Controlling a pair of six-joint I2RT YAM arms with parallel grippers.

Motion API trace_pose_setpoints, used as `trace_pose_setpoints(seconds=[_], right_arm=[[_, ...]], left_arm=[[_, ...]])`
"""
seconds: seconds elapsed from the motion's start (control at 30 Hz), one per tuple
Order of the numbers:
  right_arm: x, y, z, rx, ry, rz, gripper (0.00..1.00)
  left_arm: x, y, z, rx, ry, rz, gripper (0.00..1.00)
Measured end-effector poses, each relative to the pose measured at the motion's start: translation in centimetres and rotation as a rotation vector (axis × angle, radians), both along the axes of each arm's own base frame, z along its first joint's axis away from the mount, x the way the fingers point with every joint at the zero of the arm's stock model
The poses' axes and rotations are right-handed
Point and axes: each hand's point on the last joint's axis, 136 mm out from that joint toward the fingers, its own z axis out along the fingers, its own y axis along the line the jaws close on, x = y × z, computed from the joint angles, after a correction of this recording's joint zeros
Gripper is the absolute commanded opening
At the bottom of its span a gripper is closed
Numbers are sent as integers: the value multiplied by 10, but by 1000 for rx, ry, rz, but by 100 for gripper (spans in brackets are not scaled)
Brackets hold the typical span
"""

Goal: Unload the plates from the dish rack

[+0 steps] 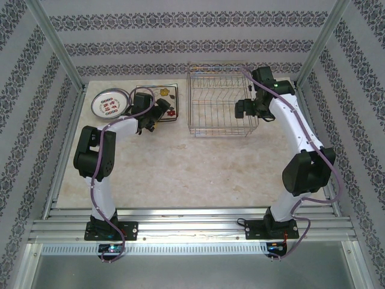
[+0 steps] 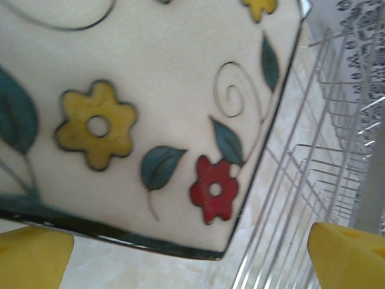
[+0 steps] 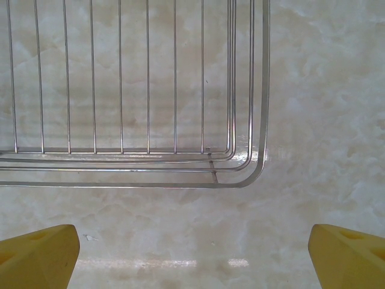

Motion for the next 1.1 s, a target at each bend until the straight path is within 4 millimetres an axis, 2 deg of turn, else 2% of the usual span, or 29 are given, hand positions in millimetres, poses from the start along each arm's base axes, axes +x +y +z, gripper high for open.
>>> trace_pose_setpoints(seconds=[0.33, 0.6, 0.7, 0.8, 0.9, 0.97, 1.03, 1.1], right_arm=[[2, 0, 1, 3, -10, -1, 98], [3, 1, 2, 9, -21, 1, 98], [3, 2, 5, 16, -52, 5, 98], [0, 3, 14, 20, -132, 22, 98], [-8, 3, 27, 16, -282, 39, 98], [-18, 1, 36, 12, -430, 44, 98], [-33, -5, 41, 6, -581, 41, 98], [-47, -13, 41, -16, -734, 35, 98]], left_arm=[[22, -2, 23, 2, -39, -19, 100], [14, 2, 20, 57, -33, -59, 100], [3, 8, 35, 143, -51, -103, 100], [-10, 16, 79, 266, -144, -151, 100], [-34, 26, 147, 427, -313, -179, 100], [-63, 31, 191, 551, -440, -189, 100], [-93, 39, 220, 656, -543, -184, 100], [-121, 56, 232, 767, -606, -162, 100]])
